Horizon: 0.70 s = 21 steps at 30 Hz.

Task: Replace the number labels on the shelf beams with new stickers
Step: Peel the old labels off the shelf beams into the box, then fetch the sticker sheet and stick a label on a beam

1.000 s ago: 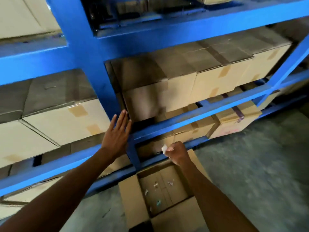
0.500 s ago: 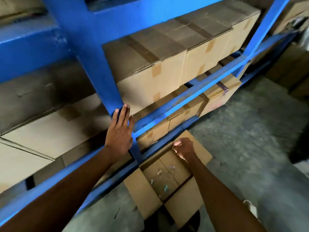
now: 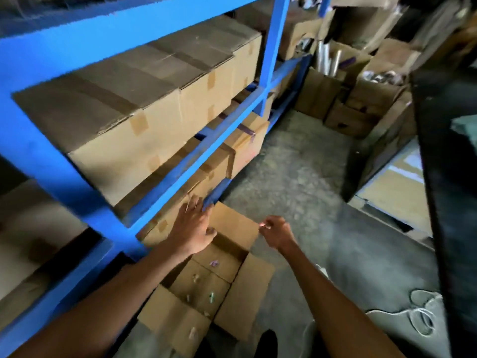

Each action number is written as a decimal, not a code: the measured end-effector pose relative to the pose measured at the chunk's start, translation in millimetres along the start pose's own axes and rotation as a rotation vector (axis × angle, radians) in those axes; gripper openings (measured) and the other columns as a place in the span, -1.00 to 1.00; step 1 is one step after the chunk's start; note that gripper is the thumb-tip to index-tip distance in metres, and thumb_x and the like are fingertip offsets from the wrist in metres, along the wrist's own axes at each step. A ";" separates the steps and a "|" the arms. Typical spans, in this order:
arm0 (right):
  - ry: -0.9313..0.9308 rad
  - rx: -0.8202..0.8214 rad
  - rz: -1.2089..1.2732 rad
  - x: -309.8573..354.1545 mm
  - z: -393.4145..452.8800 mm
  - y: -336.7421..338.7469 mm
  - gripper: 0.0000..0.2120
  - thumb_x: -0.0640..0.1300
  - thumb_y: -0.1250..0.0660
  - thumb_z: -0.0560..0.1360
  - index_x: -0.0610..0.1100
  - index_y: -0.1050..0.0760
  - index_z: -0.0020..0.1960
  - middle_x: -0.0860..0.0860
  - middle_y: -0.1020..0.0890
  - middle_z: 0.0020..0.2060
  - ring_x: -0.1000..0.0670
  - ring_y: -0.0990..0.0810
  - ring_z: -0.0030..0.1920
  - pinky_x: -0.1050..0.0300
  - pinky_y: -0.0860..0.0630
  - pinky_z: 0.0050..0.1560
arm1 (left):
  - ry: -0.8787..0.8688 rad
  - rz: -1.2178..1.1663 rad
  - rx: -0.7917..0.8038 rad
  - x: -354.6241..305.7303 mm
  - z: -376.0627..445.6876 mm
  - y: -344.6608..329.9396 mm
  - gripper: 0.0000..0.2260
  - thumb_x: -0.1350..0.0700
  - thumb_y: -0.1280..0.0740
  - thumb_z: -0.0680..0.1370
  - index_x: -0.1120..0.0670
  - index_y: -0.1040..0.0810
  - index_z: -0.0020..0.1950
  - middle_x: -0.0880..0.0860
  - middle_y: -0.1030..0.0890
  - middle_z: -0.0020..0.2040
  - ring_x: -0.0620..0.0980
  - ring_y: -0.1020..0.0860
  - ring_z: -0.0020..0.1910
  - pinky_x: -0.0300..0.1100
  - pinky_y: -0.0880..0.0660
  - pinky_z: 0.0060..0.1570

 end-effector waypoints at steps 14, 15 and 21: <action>-0.198 -0.621 -0.073 -226.0 -172.0 306.6 -0.84 -0.22 -0.28 0.42 -0.20 -0.59 -0.05 -0.19 -0.67 -0.07 -0.23 -0.60 0.00 -0.01 -0.50 -0.04 | -0.752 -0.258 -0.008 -434.5 8.7 25.9 -0.48 -0.03 -0.21 0.56 0.15 -0.22 0.47 0.14 -0.23 0.50 0.06 -0.16 0.50 -0.17 -0.08 0.43; -0.245 -0.654 -0.088 -245.7 -189.1 318.5 -0.85 -0.22 -0.27 0.43 -0.20 -0.58 -0.07 -0.20 -0.67 -0.07 -0.24 -0.60 0.00 -0.02 -0.49 -0.06 | -0.796 -0.267 0.003 -460.4 1.2 21.7 -0.48 -0.03 -0.20 0.57 0.15 -0.22 0.47 0.14 -0.24 0.50 0.06 -0.17 0.50 -0.18 -0.08 0.42; -0.594 -0.809 -0.107 -374.5 -307.6 348.4 -0.69 -0.17 -0.26 0.47 -0.18 -0.49 0.20 -0.17 -0.58 0.14 -0.20 -0.52 0.17 0.02 -0.44 0.14 | -0.976 -0.263 0.141 -588.7 -62.8 -23.2 -0.51 -0.05 -0.14 0.60 0.10 -0.20 0.49 0.07 -0.21 0.52 -0.02 -0.14 0.51 -0.22 -0.07 0.42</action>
Point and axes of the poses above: each hand's wrist, its own z-axis towards the middle knuckle, its own y-axis out of the back of the hand, x = y × z, the point moved 9 cm from there along z, towards the middle knuckle
